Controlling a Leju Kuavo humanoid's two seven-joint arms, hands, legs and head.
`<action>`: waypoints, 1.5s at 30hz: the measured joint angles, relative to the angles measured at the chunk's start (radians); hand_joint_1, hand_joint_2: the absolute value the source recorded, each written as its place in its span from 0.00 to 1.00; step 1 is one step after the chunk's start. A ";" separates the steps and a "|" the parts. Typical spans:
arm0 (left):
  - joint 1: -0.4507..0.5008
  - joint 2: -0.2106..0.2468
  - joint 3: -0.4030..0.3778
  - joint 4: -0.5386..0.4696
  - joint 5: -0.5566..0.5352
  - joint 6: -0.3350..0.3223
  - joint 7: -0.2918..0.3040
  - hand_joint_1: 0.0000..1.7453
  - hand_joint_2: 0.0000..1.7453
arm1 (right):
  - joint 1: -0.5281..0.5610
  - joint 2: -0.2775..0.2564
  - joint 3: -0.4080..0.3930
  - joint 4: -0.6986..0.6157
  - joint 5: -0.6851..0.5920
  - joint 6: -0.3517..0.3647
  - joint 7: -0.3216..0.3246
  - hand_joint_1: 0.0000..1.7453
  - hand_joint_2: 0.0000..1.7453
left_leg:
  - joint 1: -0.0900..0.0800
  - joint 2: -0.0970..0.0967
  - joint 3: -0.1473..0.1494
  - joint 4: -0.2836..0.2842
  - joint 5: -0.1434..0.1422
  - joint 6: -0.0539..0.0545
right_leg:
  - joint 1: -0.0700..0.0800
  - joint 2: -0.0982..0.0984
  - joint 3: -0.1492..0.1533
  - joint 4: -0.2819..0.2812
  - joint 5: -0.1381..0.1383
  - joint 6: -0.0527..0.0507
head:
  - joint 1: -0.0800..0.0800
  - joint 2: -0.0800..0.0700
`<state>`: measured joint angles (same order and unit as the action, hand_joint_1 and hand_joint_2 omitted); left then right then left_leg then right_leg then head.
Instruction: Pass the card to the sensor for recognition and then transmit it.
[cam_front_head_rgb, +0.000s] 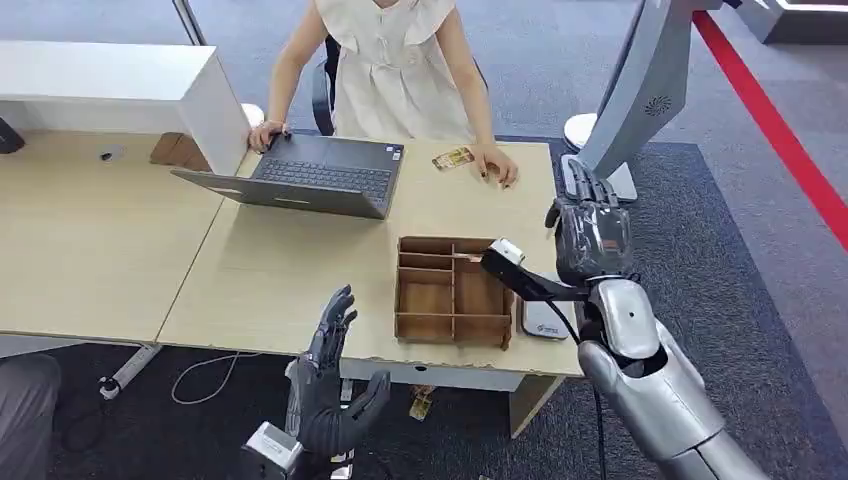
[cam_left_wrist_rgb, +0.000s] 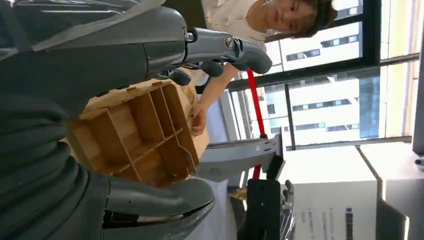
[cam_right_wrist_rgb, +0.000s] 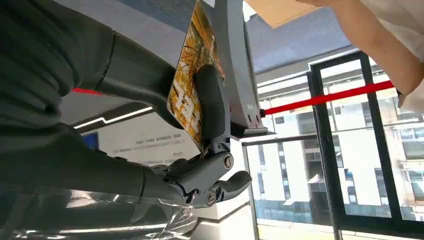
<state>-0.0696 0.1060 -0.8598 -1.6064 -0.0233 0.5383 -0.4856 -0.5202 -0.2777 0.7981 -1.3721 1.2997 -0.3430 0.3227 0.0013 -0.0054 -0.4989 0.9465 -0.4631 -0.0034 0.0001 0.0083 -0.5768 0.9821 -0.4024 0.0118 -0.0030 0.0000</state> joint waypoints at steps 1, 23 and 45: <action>0.001 0.001 0.001 -0.002 0.000 0.006 0.000 0.00 1.00 | 0.004 -0.003 -0.002 -0.006 0.003 0.004 0.002 1.00 1.00 | 0.000 0.000 0.000 0.000 0.000 0.000 | 0.000 0.000 0.000 0.000 0.000 0.000 | 0.000 0.000; 0.091 0.054 0.064 -0.135 -0.082 0.140 0.068 0.00 1.00 | 0.011 0.028 0.016 0.135 -0.127 -0.015 -0.090 1.00 1.00 | 0.000 0.000 -0.001 0.000 0.000 0.000 | 0.000 0.000 0.000 0.000 0.000 0.000 | 0.000 0.000; 0.141 0.055 0.120 -0.182 -0.153 0.140 0.071 0.00 1.00 | -0.061 0.122 0.081 0.418 -0.219 -0.083 -0.097 1.00 1.00 | 0.000 0.000 -0.001 0.000 0.000 0.000 | 0.000 0.000 0.000 0.000 0.000 0.000 | 0.000 0.000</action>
<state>0.0714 0.1606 -0.7397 -1.7880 -0.1764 0.6779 -0.4147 -0.5808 -0.1553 0.8793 -0.9544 1.0807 -0.4256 0.2262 0.0015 -0.0057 -0.4998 0.9464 -0.4631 -0.0035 0.0001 0.0079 -0.5768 0.9823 -0.4026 0.0117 -0.0031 0.0004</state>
